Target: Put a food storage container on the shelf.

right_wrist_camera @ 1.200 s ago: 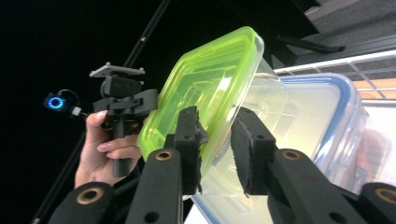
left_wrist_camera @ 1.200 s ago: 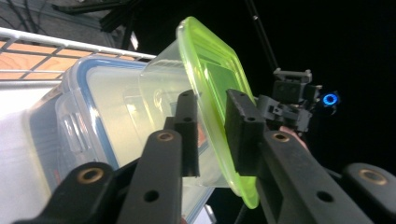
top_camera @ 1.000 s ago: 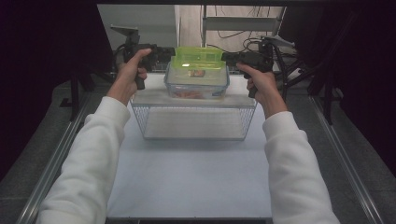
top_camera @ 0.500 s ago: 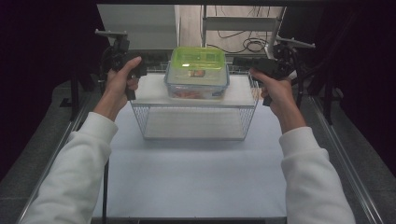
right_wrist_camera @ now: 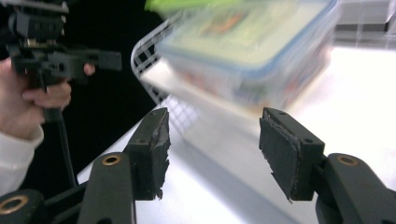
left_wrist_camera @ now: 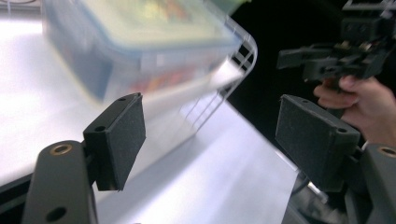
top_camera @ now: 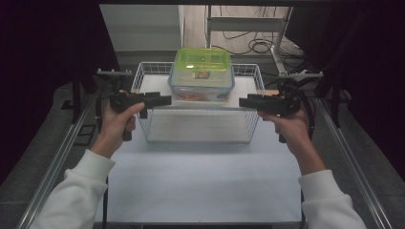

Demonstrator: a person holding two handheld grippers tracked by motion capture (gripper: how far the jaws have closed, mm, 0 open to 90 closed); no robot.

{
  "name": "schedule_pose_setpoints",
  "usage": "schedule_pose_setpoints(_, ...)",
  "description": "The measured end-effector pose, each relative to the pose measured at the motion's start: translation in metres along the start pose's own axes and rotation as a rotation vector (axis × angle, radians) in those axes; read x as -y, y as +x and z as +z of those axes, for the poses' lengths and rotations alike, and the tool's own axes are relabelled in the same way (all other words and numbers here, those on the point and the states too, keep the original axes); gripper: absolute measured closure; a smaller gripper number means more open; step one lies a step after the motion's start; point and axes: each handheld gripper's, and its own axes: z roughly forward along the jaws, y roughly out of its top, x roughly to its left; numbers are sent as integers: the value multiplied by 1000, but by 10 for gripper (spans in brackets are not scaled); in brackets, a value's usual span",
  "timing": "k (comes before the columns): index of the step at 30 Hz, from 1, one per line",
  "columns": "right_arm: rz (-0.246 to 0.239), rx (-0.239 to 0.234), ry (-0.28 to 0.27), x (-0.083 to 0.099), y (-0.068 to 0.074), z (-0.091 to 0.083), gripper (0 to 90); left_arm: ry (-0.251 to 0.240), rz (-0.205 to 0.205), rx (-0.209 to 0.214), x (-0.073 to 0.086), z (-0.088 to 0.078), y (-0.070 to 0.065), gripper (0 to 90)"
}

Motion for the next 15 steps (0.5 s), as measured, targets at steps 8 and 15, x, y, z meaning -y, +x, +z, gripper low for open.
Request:
schedule_pose_setpoints(8,-60,1,79,66,10,6,397,78,72,-92,72,-1,-6,239)
schedule_pose_setpoints(15,-64,28,132,123,8,9,368,144,80,-122,123,5,-2,243)
